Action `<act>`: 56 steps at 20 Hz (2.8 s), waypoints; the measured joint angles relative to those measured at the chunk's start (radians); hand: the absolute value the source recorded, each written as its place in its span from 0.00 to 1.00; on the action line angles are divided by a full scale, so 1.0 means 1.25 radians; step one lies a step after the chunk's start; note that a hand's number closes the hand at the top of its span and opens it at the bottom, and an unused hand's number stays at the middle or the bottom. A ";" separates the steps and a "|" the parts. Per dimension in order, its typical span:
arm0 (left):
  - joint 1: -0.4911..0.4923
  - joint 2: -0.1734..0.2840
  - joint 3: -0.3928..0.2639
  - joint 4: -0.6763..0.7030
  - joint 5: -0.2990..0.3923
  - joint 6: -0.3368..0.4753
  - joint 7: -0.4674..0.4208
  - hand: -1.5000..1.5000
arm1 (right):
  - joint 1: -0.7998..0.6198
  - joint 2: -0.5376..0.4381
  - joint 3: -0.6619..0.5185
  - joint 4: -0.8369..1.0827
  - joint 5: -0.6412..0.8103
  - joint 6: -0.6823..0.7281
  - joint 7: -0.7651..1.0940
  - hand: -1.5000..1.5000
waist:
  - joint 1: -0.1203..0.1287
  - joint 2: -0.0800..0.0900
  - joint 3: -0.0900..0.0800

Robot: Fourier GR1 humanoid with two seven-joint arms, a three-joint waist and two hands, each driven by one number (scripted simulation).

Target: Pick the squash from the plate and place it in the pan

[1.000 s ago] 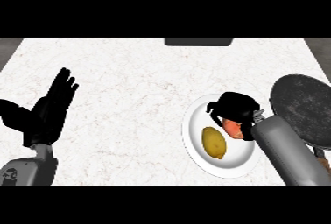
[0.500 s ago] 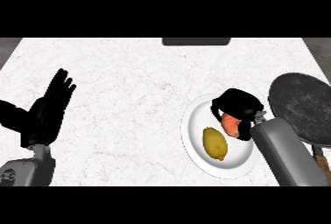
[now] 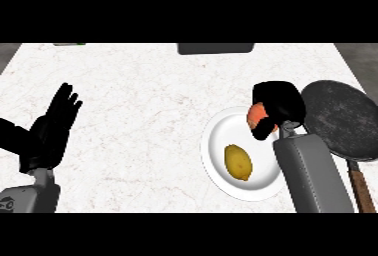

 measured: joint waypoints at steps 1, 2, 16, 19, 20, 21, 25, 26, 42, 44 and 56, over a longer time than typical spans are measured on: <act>-0.001 -0.001 0.000 0.003 0.000 -0.001 -0.002 0.50 | -0.005 0.008 0.012 -0.037 0.016 -0.004 0.044 1.00 | 0.001 0.000 0.000; -0.005 0.003 0.002 0.004 0.001 -0.004 -0.004 0.50 | -0.017 0.014 0.027 -0.070 0.032 -0.002 0.091 1.00 | 0.004 0.001 0.000; -0.029 -0.015 -0.008 0.001 -0.009 -0.013 0.004 0.50 | -0.111 0.005 0.037 -0.406 0.059 0.183 0.399 1.00 | 0.034 0.016 0.002; -0.031 -0.018 -0.005 0.013 -0.011 -0.018 -0.009 0.50 | -0.089 -0.040 -0.027 -0.416 0.035 0.154 0.370 1.00 | 0.035 0.017 0.002; -0.026 -0.017 -0.005 0.008 -0.011 -0.021 -0.009 0.50 | -0.074 -0.054 -0.050 -0.413 0.024 0.134 0.356 1.00 | 0.035 0.018 0.003; -0.030 -0.018 -0.003 0.007 -0.010 -0.020 -0.006 0.50 | -0.065 -0.071 -0.075 -0.416 0.011 0.123 0.341 1.00 | 0.035 0.018 0.003; -0.017 -0.008 0.011 0.008 0.001 -0.041 -0.013 0.50 | -0.020 -0.136 -0.176 -0.398 -0.047 0.065 0.271 1.00 | 0.036 0.019 0.003; -0.016 -0.006 0.012 0.000 0.004 -0.043 -0.004 0.50 | -0.005 -0.146 -0.197 -0.388 -0.061 0.040 0.252 1.00 | 0.037 0.019 0.003; -0.030 -0.034 -0.002 0.009 -0.029 -0.035 -0.010 0.50 | 0.026 -0.305 -0.395 0.130 -0.236 -0.311 -0.140 1.00 | 0.047 0.022 0.004; -0.031 -0.027 0.008 0.015 -0.022 -0.047 -0.012 0.50 | 0.010 -0.322 -0.396 0.206 -0.236 -0.342 -0.162 1.00 | 0.047 0.022 0.003; -0.049 -0.040 0.006 0.014 -0.037 -0.033 0.001 0.50 | -0.066 -0.363 -0.476 0.580 -0.316 -0.419 -0.222 0.00 | 0.050 0.023 0.004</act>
